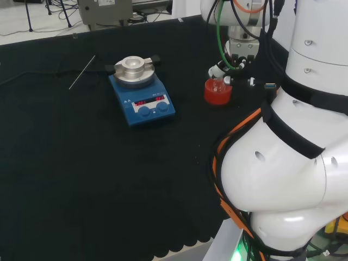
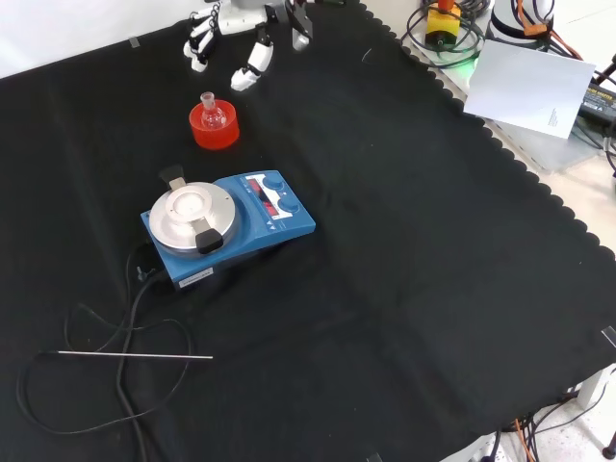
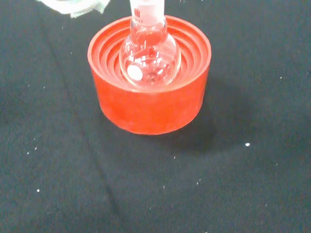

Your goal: Pick up the round-bottom flask.

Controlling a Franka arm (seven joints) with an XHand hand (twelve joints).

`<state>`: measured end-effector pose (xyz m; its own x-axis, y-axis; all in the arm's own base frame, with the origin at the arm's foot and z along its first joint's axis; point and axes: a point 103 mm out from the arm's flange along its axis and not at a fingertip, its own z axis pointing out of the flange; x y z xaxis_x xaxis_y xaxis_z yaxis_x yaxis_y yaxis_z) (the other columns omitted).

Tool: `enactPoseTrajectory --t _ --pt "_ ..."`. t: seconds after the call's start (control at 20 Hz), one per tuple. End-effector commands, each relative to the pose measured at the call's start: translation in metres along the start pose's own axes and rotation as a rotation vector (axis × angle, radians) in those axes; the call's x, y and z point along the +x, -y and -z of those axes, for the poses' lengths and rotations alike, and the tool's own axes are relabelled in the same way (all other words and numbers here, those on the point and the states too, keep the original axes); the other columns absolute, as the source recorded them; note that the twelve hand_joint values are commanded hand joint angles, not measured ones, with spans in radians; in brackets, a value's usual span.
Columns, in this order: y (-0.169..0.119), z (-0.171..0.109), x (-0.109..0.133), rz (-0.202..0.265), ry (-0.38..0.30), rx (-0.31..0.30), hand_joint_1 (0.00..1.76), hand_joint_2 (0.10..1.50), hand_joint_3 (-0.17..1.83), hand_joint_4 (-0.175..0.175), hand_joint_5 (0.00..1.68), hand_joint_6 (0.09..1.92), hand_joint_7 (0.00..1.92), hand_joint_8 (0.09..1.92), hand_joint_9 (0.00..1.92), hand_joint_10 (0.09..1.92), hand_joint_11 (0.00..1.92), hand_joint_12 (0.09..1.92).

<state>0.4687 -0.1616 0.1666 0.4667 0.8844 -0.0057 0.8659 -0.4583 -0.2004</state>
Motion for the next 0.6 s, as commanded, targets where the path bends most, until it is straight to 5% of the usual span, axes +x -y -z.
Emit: enactPoseTrajectory --t 0.05,0.6 --pt "-0.003 -0.012 0.004 0.0 -0.017 0.026 0.71 0.67 0.54 -0.044 0.63 0.09 0.21 0.62 0.41 0.67 0.0 1.35" --pt "-0.018 -0.026 0.006 -0.011 -0.037 0.047 0.68 0.67 0.53 -0.046 0.63 0.09 0.22 0.62 0.43 0.67 0.0 1.36"
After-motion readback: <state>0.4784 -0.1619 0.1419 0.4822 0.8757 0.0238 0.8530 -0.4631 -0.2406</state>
